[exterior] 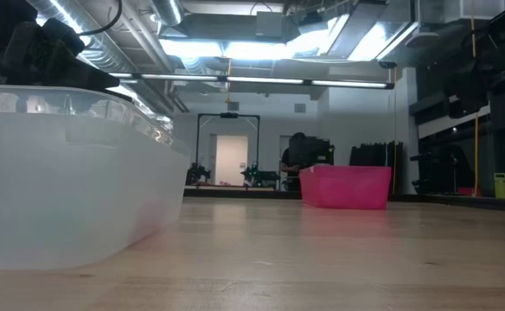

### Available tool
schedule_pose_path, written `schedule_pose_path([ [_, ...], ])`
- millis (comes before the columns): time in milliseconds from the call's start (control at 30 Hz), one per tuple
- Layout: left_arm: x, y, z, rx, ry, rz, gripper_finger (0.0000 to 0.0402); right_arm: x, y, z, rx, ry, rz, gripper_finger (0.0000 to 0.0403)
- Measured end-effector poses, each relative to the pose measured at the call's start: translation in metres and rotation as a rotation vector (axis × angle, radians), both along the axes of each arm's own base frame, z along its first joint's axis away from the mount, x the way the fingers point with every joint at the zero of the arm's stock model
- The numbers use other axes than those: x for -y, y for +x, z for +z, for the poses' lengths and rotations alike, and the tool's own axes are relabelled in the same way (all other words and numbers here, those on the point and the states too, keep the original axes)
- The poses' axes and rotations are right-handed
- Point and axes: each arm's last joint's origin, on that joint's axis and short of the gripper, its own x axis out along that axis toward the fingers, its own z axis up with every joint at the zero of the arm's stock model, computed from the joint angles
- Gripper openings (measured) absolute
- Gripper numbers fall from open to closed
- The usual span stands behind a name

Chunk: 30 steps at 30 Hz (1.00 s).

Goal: Pick and place medicine bottles into bin by pill shape (circle, oval)
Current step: Return to Home Position

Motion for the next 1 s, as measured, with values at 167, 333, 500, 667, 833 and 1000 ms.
schedule_pose_path([
  [167, 0.000, 0.000, 0.000, 0.000, 0.000, 0.000, 0.0273, 0.000, 0.000, 0.000, 0.000, 0.000, 0.000, 0.0233],
  [333, 0.000, 0.000, 0.000, 0.000, 0.000, 0.000, 0.0273, -0.001, 0.000, 0.000, -0.001, -0.002, 0.003, 0.0233],
  [500, 0.000, 0.000, 0.000, 0.000, 0.000, 0.000, 0.0273, -0.006, -0.002, 0.000, -0.001, -0.004, 0.061, 0.0233],
  [667, 0.000, 0.000, 0.000, 0.000, 0.000, 0.000, 0.0273, -0.006, -0.004, 0.002, 0.023, 0.007, 0.077, 0.0233],
  [833, 0.000, 0.000, 0.000, 0.000, 0.000, 0.000, 0.0273, -0.002, -0.007, 0.007, 0.083, 0.029, 0.057, 0.0233],
  [1000, 0.000, 0.000, 0.000, 0.000, 0.000, 0.000, 0.0273, 0.002, -0.007, 0.010, 0.111, 0.039, 0.020, 0.0233],
])
